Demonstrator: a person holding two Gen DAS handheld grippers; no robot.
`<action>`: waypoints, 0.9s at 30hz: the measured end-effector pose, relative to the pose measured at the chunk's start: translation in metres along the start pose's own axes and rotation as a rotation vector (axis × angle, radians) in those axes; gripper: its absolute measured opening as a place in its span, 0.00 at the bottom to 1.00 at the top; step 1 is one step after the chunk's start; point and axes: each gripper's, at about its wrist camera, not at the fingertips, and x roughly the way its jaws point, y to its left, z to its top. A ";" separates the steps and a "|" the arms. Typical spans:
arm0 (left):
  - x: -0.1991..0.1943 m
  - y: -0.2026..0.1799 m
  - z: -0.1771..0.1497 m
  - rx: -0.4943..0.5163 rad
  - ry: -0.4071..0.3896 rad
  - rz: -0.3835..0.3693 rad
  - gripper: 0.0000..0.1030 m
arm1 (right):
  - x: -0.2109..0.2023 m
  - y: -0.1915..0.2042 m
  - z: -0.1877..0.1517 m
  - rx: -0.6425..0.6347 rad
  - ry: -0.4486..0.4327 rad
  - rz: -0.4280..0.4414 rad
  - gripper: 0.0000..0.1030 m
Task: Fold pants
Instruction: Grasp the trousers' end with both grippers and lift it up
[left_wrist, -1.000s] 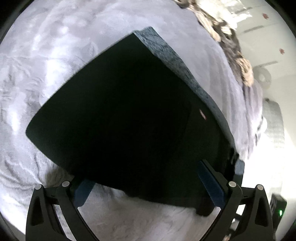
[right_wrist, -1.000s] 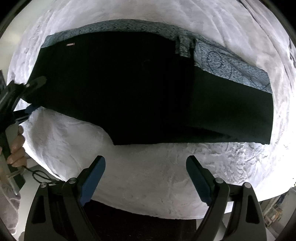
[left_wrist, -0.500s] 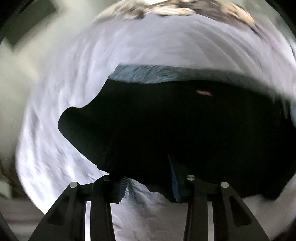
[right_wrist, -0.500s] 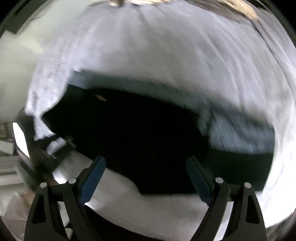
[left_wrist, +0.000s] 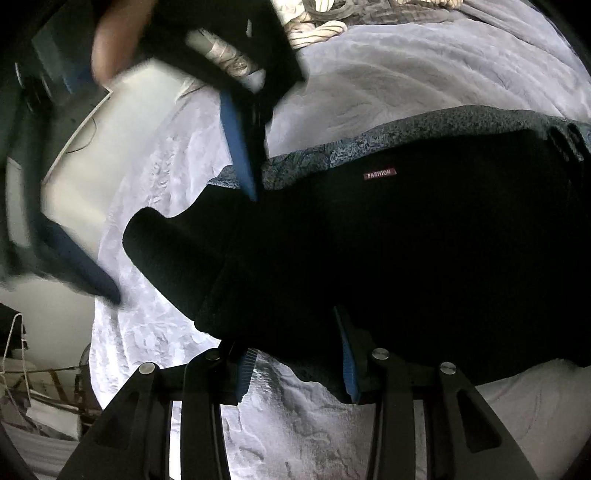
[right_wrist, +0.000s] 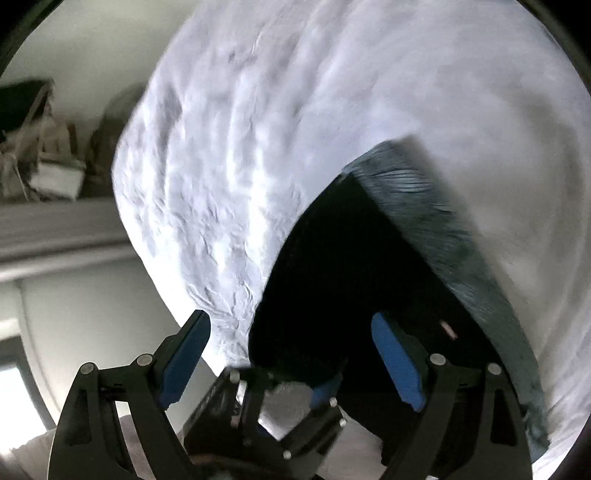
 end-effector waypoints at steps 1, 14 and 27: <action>-0.001 0.000 0.001 0.003 0.002 -0.001 0.39 | 0.005 -0.003 -0.001 0.008 0.017 -0.010 0.52; -0.132 -0.037 0.059 0.094 -0.292 -0.113 0.39 | -0.130 -0.116 -0.153 0.237 -0.428 0.316 0.15; -0.218 -0.225 0.095 0.405 -0.414 -0.383 0.39 | -0.159 -0.280 -0.404 0.631 -0.724 0.318 0.16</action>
